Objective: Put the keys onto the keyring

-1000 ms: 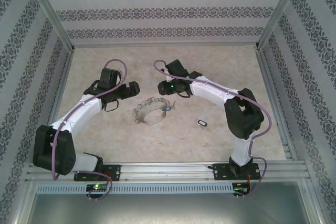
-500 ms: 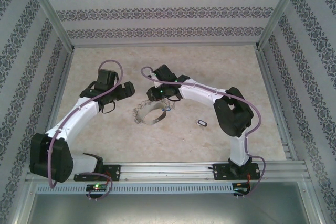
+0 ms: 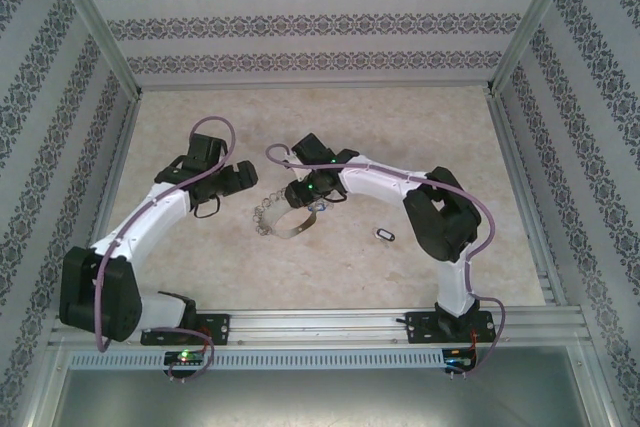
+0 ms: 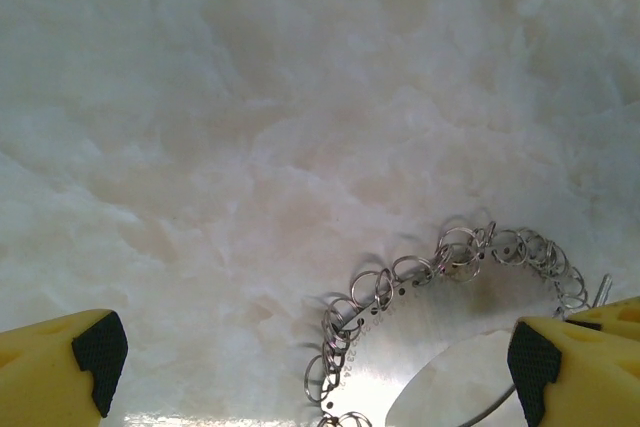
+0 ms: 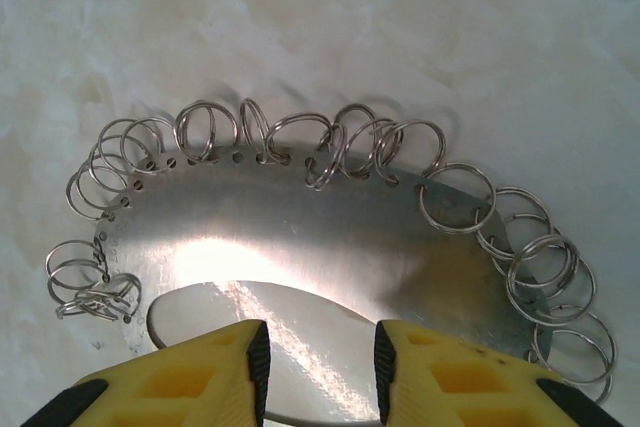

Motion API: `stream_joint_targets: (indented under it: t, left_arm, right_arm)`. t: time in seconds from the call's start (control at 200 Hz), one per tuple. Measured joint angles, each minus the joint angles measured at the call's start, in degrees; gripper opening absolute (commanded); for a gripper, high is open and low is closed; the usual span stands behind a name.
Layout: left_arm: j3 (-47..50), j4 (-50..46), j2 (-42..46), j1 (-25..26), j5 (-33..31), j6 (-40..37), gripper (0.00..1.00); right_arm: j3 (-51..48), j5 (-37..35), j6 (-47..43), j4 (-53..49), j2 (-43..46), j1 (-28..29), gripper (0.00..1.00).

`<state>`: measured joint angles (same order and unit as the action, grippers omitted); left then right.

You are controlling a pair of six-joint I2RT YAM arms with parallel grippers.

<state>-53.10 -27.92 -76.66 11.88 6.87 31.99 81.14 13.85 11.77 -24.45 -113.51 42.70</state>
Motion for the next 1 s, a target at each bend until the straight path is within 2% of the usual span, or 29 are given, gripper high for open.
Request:
stream_joint_targets:
  t: [0.07, 0.165, 0.375, 0.47, 0.679, 0.749, 0.924, 1.004]
  left_arm:
    - [0.0, -0.28, -1.14, 0.0, 0.26, -0.02, 0.99]
    - [-0.02, -1.66, -1.53, -0.83, 0.26, 0.04, 0.99]
    - [-0.02, -2.03, -1.49, -7.69, 3.41, 1.42, 0.99]
    - [0.07, -2.01, -1.4, -8.52, 4.31, 1.53, 0.99]
    - [2.54, -1.22, -0.52, -8.52, 6.4, 1.57, 0.99]
    - [2.86, -1.22, -0.52, -8.52, 6.67, 1.57, 0.99]
    - [2.86, -0.15, -0.55, -8.52, 7.3, 1.79, 0.99]
    - [2.86, 0.55, -0.61, -8.52, 8.0, 2.14, 0.99]
  right_arm:
    - [-0.61, 1.75, -0.57, 0.55, 0.15, 0.11, 0.34]
    - [-1.05, 3.78, -2.62, 0.57, 0.2, 1.62, 0.28]
    - [-1.03, 5.09, -5.27, -0.28, 0.22, 4.11, 0.29]
    - [-2.6, 4.2, -3.34, 0.26, 1.2, 0.85, 0.31]
    - [-8.57, 1.68, 2.25, 0.0, 6.23, -11.54, 0.41]
    - [-8.57, 1.05, 6.05, -0.94, 6.71, -12.83, 0.45]
    - [-10.49, 0.46, 26.16, -2.12, 9.75, -11.63, 0.41]
    - [-11.41, 0.26, 30.97, -1.77, 12.09, -9.9, 0.4]
